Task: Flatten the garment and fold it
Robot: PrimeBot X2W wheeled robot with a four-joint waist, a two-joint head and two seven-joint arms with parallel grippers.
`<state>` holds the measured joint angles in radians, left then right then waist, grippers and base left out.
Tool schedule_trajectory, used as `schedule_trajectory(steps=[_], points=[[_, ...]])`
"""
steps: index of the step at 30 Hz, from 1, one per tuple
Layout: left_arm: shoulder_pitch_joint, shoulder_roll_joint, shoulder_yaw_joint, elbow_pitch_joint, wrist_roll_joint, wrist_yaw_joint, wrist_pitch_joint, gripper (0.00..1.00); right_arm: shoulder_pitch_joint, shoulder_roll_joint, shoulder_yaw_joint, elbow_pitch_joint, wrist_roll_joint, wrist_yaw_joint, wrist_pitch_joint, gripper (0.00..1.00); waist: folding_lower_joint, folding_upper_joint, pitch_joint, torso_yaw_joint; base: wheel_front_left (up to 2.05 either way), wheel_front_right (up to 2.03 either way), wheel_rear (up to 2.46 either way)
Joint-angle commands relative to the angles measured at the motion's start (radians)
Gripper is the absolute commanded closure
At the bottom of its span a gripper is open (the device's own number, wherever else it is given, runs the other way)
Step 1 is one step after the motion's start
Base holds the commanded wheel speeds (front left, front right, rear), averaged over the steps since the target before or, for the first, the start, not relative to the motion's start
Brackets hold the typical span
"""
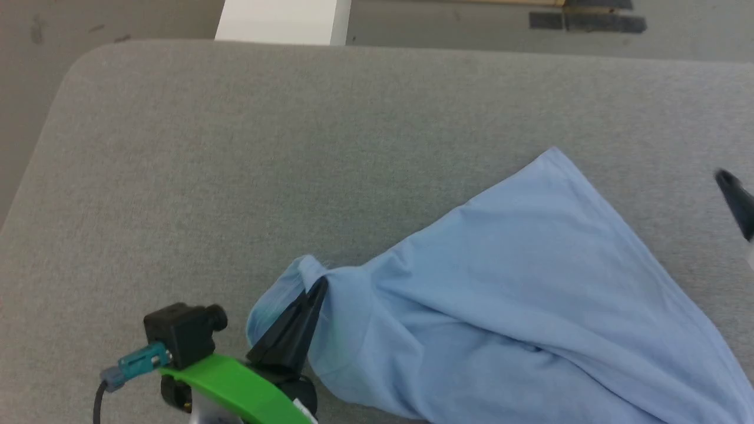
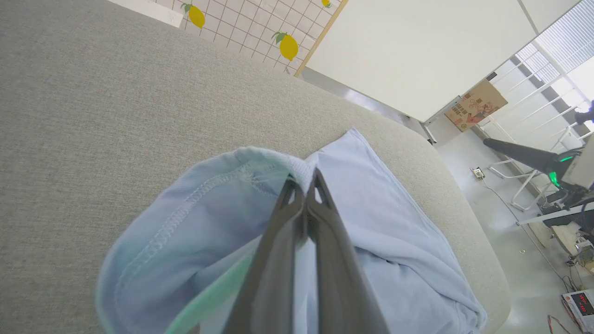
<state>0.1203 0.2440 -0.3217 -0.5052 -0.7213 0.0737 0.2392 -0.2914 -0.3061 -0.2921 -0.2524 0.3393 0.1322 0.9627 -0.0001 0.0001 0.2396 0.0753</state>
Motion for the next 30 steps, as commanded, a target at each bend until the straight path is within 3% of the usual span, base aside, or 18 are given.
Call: schedule_trajectory(steps=[1,9,19,20,21,22,30], points=[[-0.03,-0.006,-0.005,-0.001,0.007,-0.01,-0.003,1.0,-0.052,-0.009,0.042,0.047,-0.026,-0.002,-0.02,0.0,0.0001,-0.0001,0.065,0.053,0.0,0.0,0.0],[-0.1,-0.022,-0.033,0.019,0.014,-0.03,0.0,1.0,-0.283,0.013,0.223,0.348,-0.099,-0.002,-0.031,0.0,0.0001,-0.0001,0.16,0.132,0.0,0.0,0.0],[-0.144,-0.043,-0.052,0.055,0.006,-0.052,-0.014,1.0,-0.316,-0.041,0.284,0.518,-0.119,-0.002,-0.047,0.0,0.0001,-0.0001,0.214,0.197,0.0,0.0,0.0],[-0.145,-0.043,-0.052,0.058,0.006,-0.052,-0.015,1.0,-0.315,-0.042,0.286,0.527,-0.118,-0.002,-0.045,0.26,0.0001,-0.0001,0.216,0.198,0.0,0.0,0.0],[-0.147,-0.044,-0.051,0.06,0.005,-0.053,-0.017,1.0,-0.316,-0.043,0.287,0.535,-0.118,-0.002,-0.046,0.75,0.0001,-0.0001,0.217,0.198,0.0,0.0,0.0],[-0.148,-0.044,-0.05,0.063,0.005,-0.053,-0.018,1.0,-0.315,-0.045,0.289,0.542,-0.12,-0.002,-0.04,1.0,0.0001,-0.0001,0.217,0.197,0.0,0.0,0.0],[-0.148,-0.041,-0.022,0.084,-0.017,-0.05,-0.03,1.0,-0.32,-0.026,0.294,0.532,-0.102,-0.002,-0.094,1.0,0.0001,-0.0001,0.15,0.141,0.0,0.0,0.0]])
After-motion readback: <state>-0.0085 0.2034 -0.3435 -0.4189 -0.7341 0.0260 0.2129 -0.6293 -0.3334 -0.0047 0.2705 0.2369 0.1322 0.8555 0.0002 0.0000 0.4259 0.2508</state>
